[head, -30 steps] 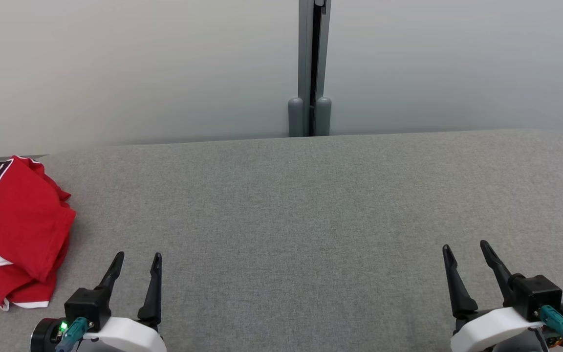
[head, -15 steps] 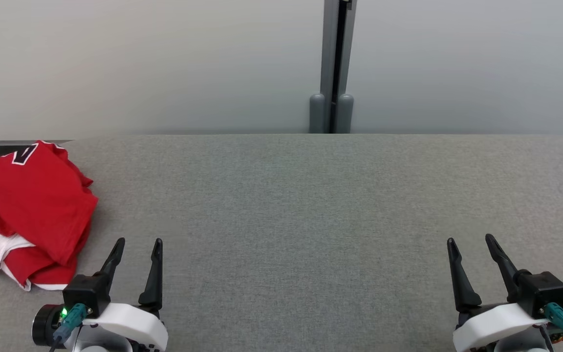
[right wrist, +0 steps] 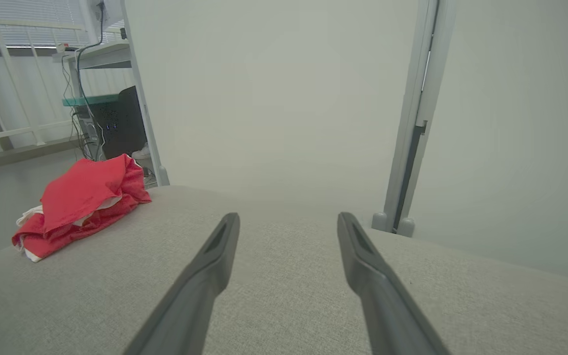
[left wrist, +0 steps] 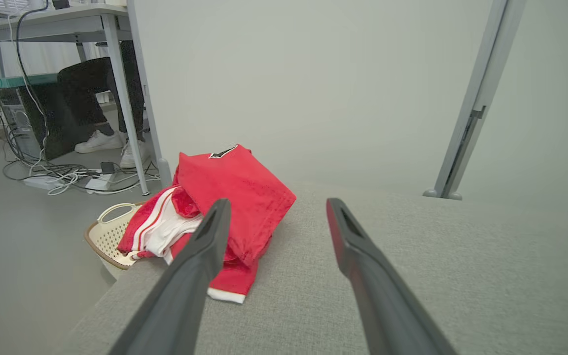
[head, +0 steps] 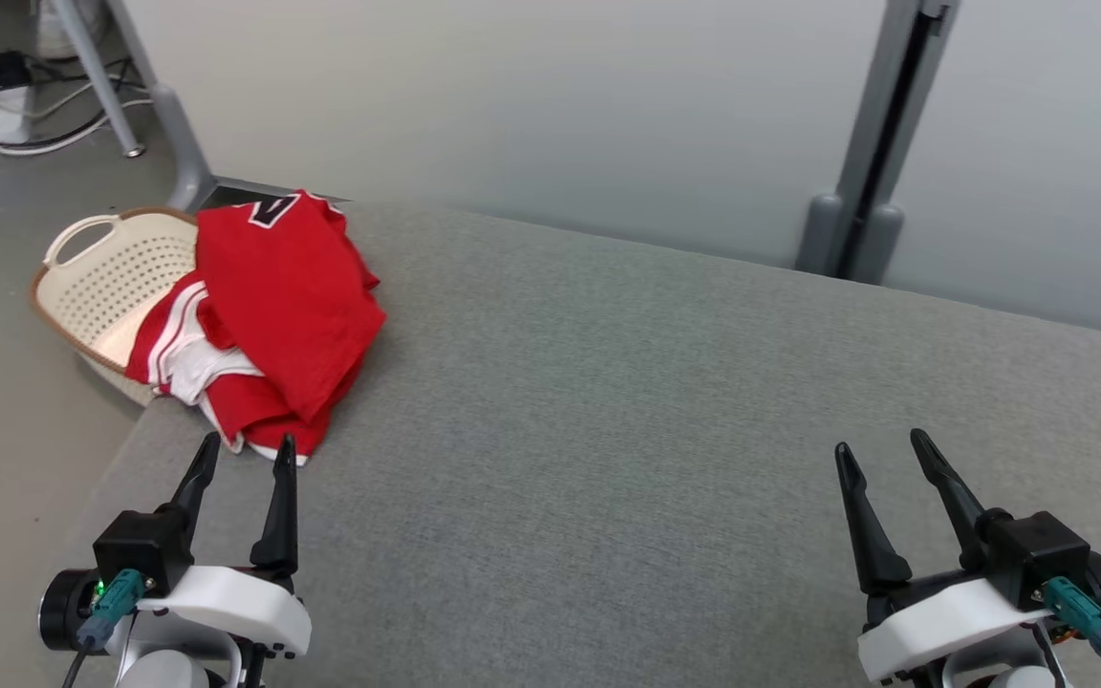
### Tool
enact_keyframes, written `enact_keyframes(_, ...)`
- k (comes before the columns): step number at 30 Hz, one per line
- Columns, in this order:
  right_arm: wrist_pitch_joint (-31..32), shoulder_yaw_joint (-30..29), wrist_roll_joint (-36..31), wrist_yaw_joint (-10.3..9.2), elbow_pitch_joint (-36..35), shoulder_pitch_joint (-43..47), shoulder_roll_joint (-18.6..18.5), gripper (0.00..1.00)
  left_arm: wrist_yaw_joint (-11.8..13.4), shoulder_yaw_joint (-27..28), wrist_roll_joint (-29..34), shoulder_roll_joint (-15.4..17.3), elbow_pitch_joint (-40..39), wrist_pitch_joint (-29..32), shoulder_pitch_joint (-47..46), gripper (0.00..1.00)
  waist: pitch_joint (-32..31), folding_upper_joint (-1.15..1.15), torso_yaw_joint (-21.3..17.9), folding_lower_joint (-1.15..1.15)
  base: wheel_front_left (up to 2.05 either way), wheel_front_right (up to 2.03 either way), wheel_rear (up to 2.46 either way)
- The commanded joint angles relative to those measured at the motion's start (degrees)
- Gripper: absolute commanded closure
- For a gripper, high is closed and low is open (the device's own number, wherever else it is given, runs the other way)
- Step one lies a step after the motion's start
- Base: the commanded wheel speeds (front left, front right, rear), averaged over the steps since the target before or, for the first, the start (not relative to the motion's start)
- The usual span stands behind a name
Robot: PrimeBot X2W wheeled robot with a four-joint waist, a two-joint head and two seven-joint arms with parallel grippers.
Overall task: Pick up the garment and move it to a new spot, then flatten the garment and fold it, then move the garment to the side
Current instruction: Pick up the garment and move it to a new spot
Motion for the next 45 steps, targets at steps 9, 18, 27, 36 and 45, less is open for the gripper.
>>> enact_keyframes(9, 0.72, 0.26, -0.12, -0.02, -0.82, -0.53, 0.41, 0.0, -0.07, 0.8, 0.08, 0.16, -0.53, -0.11, 0.31, 0.0, 1.07, 0.0, 9.38, 0.0, 0.0, 0.0, 0.0)
enact_keyframes(18, 0.94, 0.57, -0.7, -0.02, -0.72, -1.27, 0.39, 0.0, -0.28, 1.37, -0.01, -0.13, -0.82, -0.11, -0.34, 0.0, 1.74, 0.0, 10.54, 0.0, 0.0, 0.0, 0.0)
enact_keyframes(27, 1.49, 0.59, -1.63, -0.02, -1.79, -2.14, -0.07, 0.0, -0.39, 0.55, 0.5, -0.77, -0.46, -0.11, -2.46, 0.0, 3.7, 0.0, 10.43, 0.0, 0.0, 0.0, 0.0)
enact_keyframes(36, 5.59, 2.16, -2.89, -0.02, -6.89, -8.21, -3.68, 0.0, -1.17, -0.76, -1.48, -1.77, 4.6, -0.1, -13.96, 0.0, 16.41, 0.0, 5.01, 0.0, 0.0, 0.0, 0.0)
enact_keyframes(45, 8.53, 3.4, -3.31, -0.02, -11.03, -13.44, -7.38, 0.0, -1.89, -0.46, -3.74, -0.44, 20.94, -0.09, -29.35, 0.0, 26.86, 0.0, -0.05, 0.0, 0.0, 0.0, 0.0)
